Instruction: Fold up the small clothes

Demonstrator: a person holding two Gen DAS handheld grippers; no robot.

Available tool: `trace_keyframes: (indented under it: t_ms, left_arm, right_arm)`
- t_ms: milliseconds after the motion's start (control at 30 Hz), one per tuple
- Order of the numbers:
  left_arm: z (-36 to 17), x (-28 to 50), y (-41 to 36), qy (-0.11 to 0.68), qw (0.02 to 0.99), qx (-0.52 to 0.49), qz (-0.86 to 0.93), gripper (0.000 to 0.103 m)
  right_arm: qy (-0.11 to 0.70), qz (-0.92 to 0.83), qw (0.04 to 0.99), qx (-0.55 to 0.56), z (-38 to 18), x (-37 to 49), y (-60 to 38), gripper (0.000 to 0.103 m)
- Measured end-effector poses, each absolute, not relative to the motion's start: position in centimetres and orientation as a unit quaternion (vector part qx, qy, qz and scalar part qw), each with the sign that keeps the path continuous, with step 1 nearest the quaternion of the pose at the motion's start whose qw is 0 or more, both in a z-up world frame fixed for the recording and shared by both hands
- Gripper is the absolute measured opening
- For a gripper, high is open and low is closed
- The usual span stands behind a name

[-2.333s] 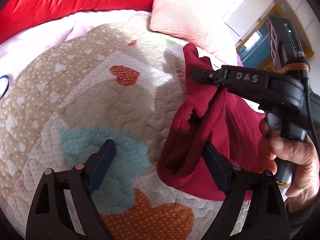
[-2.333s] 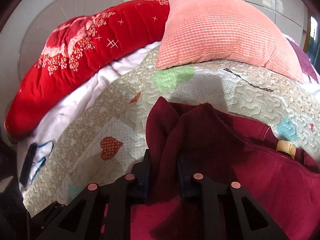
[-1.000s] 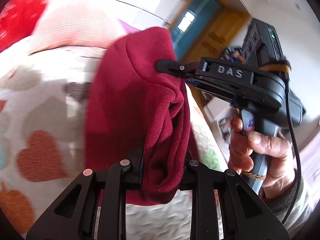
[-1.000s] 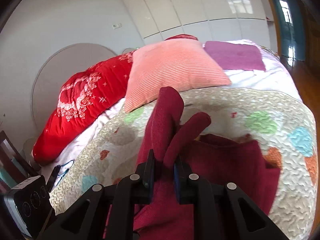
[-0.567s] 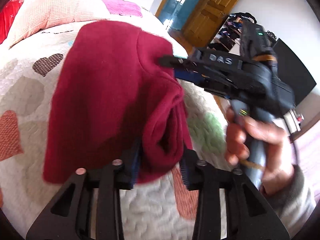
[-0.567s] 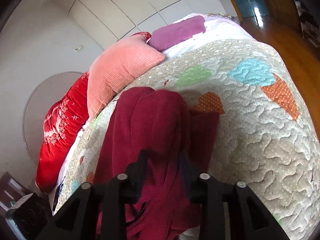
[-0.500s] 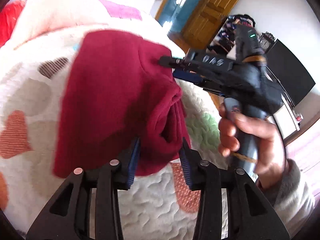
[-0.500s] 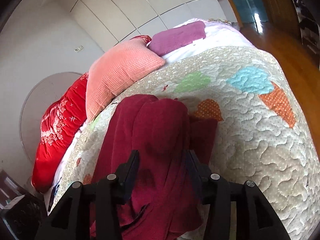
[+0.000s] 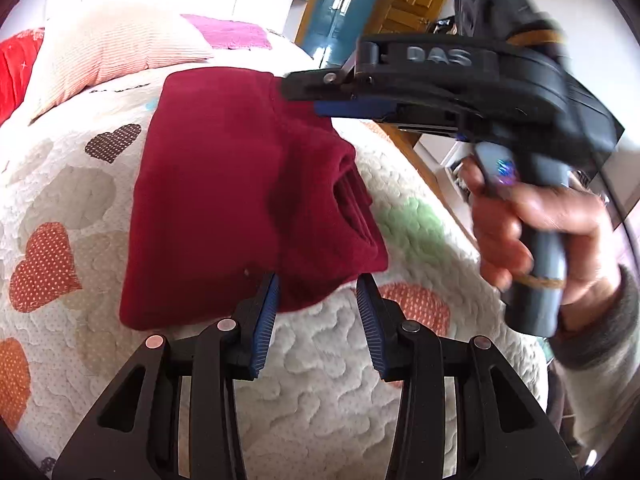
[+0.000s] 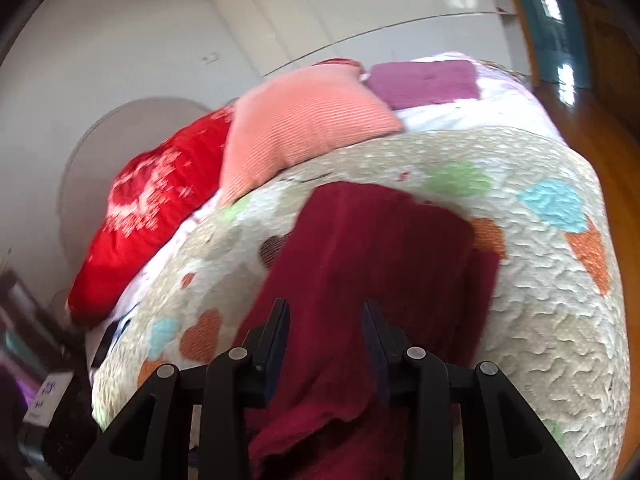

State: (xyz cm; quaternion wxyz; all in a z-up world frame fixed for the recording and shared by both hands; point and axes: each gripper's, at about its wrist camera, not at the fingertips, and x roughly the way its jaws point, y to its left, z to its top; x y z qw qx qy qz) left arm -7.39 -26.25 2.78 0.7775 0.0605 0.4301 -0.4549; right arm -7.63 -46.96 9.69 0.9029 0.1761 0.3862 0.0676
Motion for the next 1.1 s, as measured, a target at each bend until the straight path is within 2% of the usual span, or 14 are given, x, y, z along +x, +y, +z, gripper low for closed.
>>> trace_keyframes:
  t_ms: [67, 167, 233, 267, 367, 600, 667, 700, 733, 867, 967, 1000, 1067, 1100]
  left_arm:
    - [3.0, -7.3, -26.1, 0.427, 0.783, 0.064, -0.448, 0.039]
    - [3.4, -6.3, -24.3, 0.425, 0.792, 0.058, -0.435, 0.042]
    - [3.6, -6.0, -24.8, 0.429, 0.8, 0.052, -0.416, 0.066]
    - [3.6, -5.4, -24.4, 0.43, 0.806, 0.043, -0.404, 0.068]
    - [3.4, -3.5, -23.8, 0.431, 0.815, 0.011, -0.386, 0.068]
    - [1.9, -2.3, -25.3, 0.448, 0.819, 0.013, -0.359, 0.068]
    - [1.6, -2.5, -26.2, 0.443, 0.823, 0.032, -0.353, 0.069]
    - [1.6, -2.6, -26.6, 0.441, 0.825, 0.042, -0.351, 0.07]
    - [1.5, -2.7, -26.8, 0.437, 0.827, 0.047, -0.351, 0.071]
    - [1.1, -2.5, -27.7, 0.436, 0.825, 0.048, -0.356, 0.078]
    - [0.9, -2.5, -28.1, 0.437, 0.825, 0.058, -0.353, 0.08]
    - [0.9, -2.6, -28.1, 0.435, 0.825, 0.061, -0.355, 0.08]
    - [0.9, -2.5, -27.5, 0.435, 0.824, 0.058, -0.36, 0.08]
    - [1.0, -2.6, -27.3, 0.437, 0.823, 0.057, -0.359, 0.08]
  right_arm:
    - [0.429, 0.044, 0.892, 0.136, 7.8, -8.2, -46.0, 0.039]
    - [0.438, 0.003, 0.887, 0.143, 5.1, -10.1, -48.0, 0.036]
    - [0.425, -0.004, 0.887, 0.182, 4.9, -11.3, -49.5, 0.039]
    - [0.425, -0.007, 0.882, 0.202, 4.8, -11.6, -50.1, 0.041]
    - [0.4, 0.002, 0.876, 0.269, 5.1, -11.8, -51.9, 0.043]
    - [0.364, -0.066, 0.881, 0.295, 5.9, -6.8, -54.3, 0.05]
    - [0.382, -0.074, 0.886, 0.251, 6.0, -4.8, -53.9, 0.033]
    - [0.384, -0.09, 0.893, 0.216, 6.4, -4.3, -53.5, 0.015]
    - [0.378, -0.1, 0.904, 0.174, 7.1, -3.8, -52.9, 0.011]
    - [0.392, -0.134, 0.907, 0.075, 6.2, -1.9, -51.7, 0.011]
    - [0.397, -0.129, 0.903, 0.098, 5.3, -2.6, -52.5, 0.011]
    - [0.392, -0.12, 0.904, 0.124, 5.9, -3.5, -52.8, 0.012]
    - [0.394, -0.093, 0.894, 0.19, 7.0, -5.7, -53.0, 0.026]
    - [0.391, -0.072, 0.891, 0.219, 7.4, -7.1, -52.7, 0.039]
